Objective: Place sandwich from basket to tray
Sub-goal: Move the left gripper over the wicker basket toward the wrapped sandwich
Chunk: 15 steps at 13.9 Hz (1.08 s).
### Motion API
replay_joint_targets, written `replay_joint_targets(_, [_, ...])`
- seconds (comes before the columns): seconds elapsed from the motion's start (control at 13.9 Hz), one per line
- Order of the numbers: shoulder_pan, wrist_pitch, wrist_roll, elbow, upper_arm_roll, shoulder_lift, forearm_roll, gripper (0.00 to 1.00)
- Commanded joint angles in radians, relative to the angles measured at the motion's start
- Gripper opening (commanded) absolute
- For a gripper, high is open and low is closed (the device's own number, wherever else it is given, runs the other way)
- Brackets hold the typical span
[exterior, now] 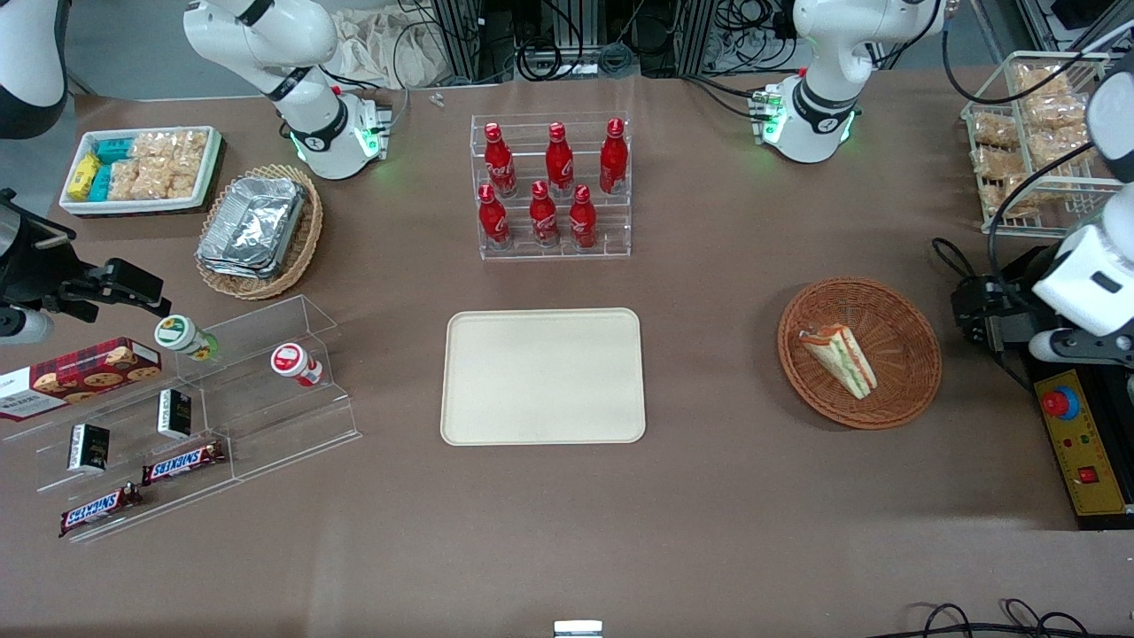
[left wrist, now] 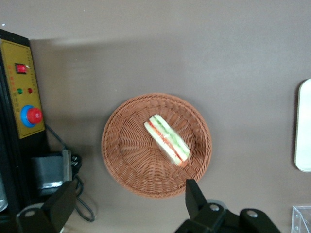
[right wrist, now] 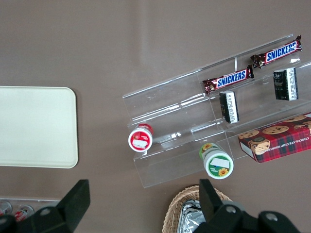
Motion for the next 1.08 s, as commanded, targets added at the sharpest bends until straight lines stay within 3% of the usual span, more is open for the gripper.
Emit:
replay_joint_targets(0.0, [-0.012,0.176,-0.058,-0.302,0.002,-0.165,-0.010,1.00])
replay_joint_targets(0.22, [-0.012,0.332,-0.162,-0.434,-0.053,-0.150,-0.010,1.00])
replay_joint_targets(0.43, [-0.013,0.497,-0.377,-0.527,-0.114,-0.078,-0.007,1.00])
replay_joint_targets(1.01, [0.008,0.557,-0.474,-0.543,-0.115,0.059,-0.010,1.00])
